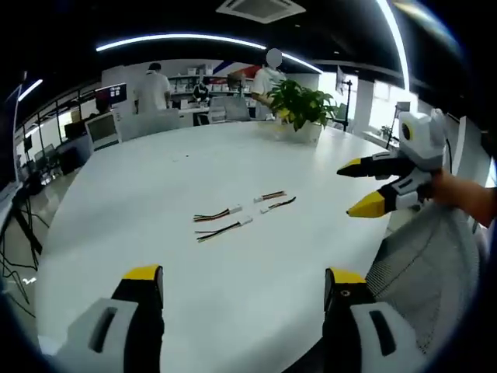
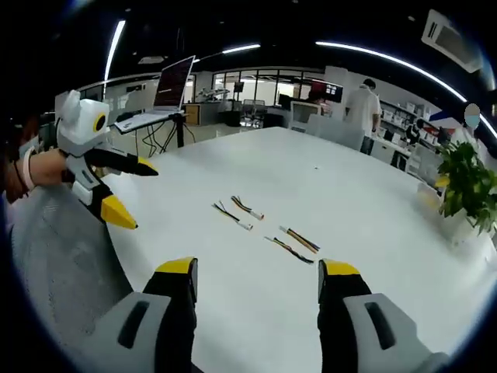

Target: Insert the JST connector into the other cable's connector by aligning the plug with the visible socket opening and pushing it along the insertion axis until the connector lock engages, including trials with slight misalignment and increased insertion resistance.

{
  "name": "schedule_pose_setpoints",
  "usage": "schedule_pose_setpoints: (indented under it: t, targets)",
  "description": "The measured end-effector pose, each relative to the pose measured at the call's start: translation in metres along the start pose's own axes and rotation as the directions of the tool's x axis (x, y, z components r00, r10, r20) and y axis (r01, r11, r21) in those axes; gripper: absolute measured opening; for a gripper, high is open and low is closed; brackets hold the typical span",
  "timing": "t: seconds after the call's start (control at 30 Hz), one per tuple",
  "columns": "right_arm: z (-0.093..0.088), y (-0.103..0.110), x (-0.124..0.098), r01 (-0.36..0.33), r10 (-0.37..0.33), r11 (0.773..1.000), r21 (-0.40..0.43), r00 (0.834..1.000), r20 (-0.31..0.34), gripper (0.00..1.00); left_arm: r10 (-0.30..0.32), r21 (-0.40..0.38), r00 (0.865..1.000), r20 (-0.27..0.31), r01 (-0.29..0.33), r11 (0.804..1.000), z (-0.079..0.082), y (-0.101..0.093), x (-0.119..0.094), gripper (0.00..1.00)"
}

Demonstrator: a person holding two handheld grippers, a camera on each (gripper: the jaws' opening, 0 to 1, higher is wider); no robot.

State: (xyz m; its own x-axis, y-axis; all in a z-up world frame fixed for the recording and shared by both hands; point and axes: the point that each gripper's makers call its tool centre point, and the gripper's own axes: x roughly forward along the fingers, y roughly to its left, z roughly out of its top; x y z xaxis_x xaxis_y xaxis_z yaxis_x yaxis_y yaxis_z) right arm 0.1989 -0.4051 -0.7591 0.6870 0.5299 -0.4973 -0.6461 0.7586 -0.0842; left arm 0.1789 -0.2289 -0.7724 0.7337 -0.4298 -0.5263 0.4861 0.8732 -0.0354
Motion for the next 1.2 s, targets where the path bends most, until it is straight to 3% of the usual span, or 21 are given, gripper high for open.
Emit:
schedule_pose_setpoints:
  t: [0.33,1.2]
  targets:
    - [0.0,-0.0039,-0.0009,0.018,-0.018,1.0,-0.005,1.0,-0.003,0.61,-0.015,0.013,1.0,-0.027,0.016,1.0,-0.0048,-0.0038,0.0027,0.83]
    - [-0.0037,-0.0016,0.0009,0.008,-0.009,1.0,-0.03,1.0,-0.022,0.6,-0.008,0.014,1.0,-0.008,0.008,1.0,-0.001,-0.0029,0.0015,0.83]
